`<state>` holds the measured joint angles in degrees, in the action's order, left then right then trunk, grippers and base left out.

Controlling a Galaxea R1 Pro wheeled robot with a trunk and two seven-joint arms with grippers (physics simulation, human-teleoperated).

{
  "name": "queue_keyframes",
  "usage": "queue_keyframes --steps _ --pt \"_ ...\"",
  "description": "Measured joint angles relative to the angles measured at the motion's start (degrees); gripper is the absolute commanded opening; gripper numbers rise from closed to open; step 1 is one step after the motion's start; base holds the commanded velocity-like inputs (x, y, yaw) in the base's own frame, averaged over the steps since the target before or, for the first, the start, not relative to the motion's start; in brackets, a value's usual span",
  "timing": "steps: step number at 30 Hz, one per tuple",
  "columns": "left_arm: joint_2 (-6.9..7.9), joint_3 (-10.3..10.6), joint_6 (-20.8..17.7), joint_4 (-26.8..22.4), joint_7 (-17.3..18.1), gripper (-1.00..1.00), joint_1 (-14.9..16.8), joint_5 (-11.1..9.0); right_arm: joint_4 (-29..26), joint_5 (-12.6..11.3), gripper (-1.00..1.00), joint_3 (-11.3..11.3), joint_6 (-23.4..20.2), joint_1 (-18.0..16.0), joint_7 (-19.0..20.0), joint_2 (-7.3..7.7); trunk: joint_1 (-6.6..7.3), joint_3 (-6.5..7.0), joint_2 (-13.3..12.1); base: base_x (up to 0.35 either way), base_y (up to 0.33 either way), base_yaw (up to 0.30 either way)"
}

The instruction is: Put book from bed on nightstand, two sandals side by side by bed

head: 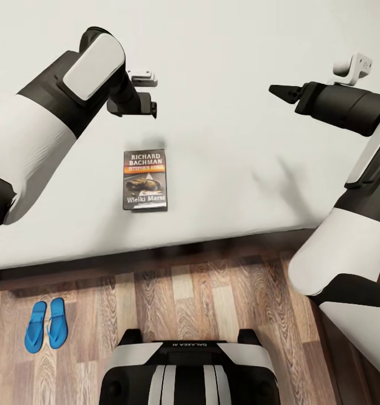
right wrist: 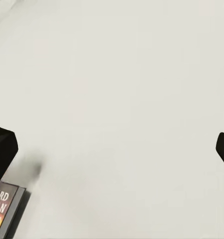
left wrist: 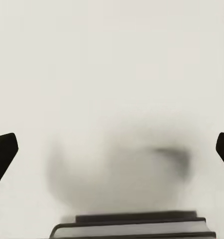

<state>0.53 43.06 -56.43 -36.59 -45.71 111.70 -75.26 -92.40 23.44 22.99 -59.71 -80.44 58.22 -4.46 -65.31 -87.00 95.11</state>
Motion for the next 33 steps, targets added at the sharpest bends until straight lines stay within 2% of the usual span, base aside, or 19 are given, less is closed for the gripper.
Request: queue_keyframes --steps 8,18,33 --pt "-0.08 0.14 0.10 -0.35 0.01 1.00 -1.43 0.01 -0.01 0.00 1.00 0.00 0.00 0.00 -0.01 0.08 -0.01 0.74 0.00 0.054 0.036 0.000" --pt "-0.09 0.46 2.85 -0.51 -0.05 1.00 -6.34 -0.02 0.00 0.04 1.00 0.13 0.00 0.33 -0.16 -0.56 -0.02 1.20 0.00 0.006 0.004 0.000" --pt "-0.05 0.55 3.22 -0.51 -0.06 1.00 -7.43 0.00 -0.01 0.01 1.00 0.40 0.00 0.93 -0.18 -0.49 -0.02 1.22 0.00 0.000 0.000 0.000"
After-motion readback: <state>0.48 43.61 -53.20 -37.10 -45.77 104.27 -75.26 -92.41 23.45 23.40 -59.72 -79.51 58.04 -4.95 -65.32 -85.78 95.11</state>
